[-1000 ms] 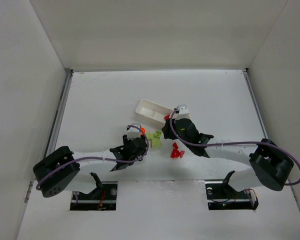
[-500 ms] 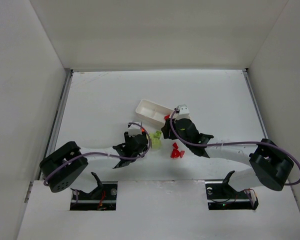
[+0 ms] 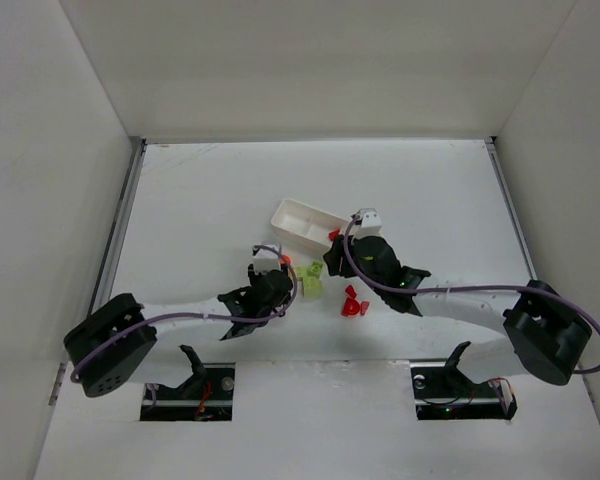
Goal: Sort the legos into containers by color
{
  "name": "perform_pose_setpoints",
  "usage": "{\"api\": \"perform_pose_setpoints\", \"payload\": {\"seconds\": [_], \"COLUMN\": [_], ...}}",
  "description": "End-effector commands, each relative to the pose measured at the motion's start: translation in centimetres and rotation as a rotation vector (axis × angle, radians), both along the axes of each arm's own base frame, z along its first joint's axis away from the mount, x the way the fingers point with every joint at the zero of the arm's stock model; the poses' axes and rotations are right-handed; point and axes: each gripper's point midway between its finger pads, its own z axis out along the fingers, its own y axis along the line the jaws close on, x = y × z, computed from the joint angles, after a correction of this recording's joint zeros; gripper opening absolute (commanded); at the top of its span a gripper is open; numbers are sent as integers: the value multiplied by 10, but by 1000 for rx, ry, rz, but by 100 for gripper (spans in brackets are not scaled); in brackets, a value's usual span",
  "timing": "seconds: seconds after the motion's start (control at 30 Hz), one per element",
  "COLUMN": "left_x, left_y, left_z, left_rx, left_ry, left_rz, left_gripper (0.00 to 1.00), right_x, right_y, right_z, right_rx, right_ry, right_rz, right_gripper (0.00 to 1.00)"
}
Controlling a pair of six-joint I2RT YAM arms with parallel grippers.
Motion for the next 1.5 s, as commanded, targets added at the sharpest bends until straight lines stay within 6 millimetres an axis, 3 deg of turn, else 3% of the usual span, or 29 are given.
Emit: {"api": "perform_pose_setpoints", "payload": {"seconds": [0.0, 0.27, 0.4, 0.57, 0.7, 0.87, 1.1, 1.3, 1.47], "left_x": [-2, 2, 17, 41, 58, 81, 98, 105, 107], "left_y": [9, 23, 18, -18, -62, -115, -176, -212, -220], "left_z": [20, 54, 87, 130, 147, 148, 139, 124, 113], "left_rx": [-36, -84, -149, -184, -221, -264, -276, -257, -232], "left_ry": [-27, -69, -113, -169, -178, -168, -133, -108, -98], "left_rz": [27, 62, 72, 10, -67, -139, -234, -285, -290], "left_gripper": [18, 19, 21, 21, 22, 22, 23, 24, 33], "right_x": [8, 12, 20, 27, 31, 35, 36, 33, 30], "right_y": [-4, -24, -45, -76, -102, -130, -137, -143, -150], "right_z": [16, 25, 31, 31, 32, 27, 27, 36, 42], "right_rx": [60, 84, 123, 153, 195, 230, 245, 278, 297], "right_ry": [-43, -65, -75, -70, -73, -68, -72, -95, -116], "right_rz": [-22, -72, -154, -258, -356, -461, -483, -497, -511], "right_gripper": [61, 61, 62, 63, 63, 63, 63, 63, 63]}}
